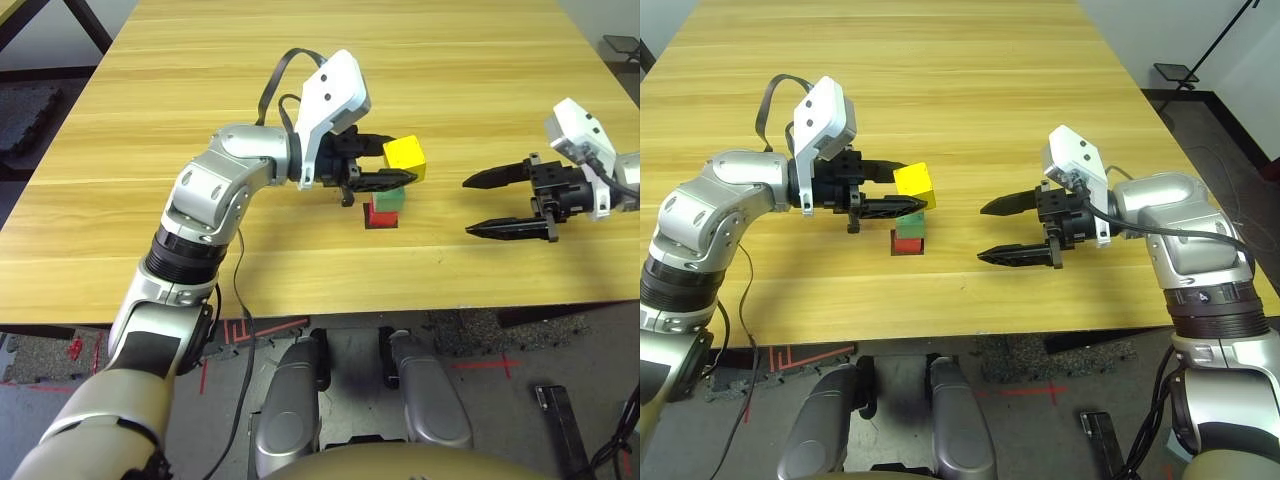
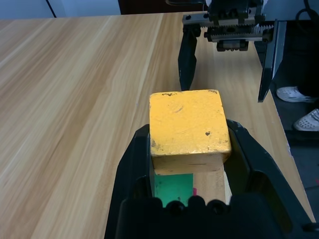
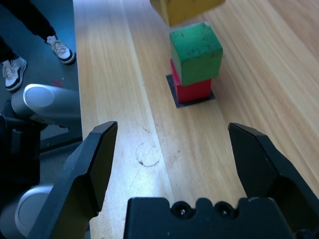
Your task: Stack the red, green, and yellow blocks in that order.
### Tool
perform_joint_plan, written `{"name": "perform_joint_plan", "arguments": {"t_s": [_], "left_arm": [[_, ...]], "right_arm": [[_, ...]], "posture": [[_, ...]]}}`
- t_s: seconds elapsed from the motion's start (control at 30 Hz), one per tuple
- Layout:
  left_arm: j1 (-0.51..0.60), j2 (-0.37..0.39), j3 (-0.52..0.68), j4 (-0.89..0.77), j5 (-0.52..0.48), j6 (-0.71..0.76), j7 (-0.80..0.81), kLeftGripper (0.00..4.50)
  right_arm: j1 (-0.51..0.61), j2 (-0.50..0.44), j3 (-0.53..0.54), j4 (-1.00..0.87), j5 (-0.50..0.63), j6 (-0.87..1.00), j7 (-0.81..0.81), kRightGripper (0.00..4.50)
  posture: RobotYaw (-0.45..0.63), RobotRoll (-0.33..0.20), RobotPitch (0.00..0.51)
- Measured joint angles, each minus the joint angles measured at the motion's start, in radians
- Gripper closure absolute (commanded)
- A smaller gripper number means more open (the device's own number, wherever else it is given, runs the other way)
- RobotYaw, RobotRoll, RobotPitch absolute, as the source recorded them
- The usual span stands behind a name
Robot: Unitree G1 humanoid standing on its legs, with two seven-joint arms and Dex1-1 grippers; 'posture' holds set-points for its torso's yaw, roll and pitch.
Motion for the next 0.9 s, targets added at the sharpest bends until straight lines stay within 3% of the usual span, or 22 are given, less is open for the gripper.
{"name": "perform_joint_plan", "arguments": {"t_s": [0.47,0.9], "left_arm": [[-0.077,-0.031,-0.034,0.258,0.099,-0.217,-0.102,2.45],[-0.077,-0.033,-0.048,0.319,0.12,-0.292,-0.216,2.45]], "right_arm": [[0.0,-0.006,0.0,-0.012,0.009,0.009,-0.001,0.0],[0.002,-0.01,-0.002,-0.022,0.009,0.009,-0.006,0.0]], "posture": [[0.12,0.045,0.225],[0.11,0.041,0.215]]}}
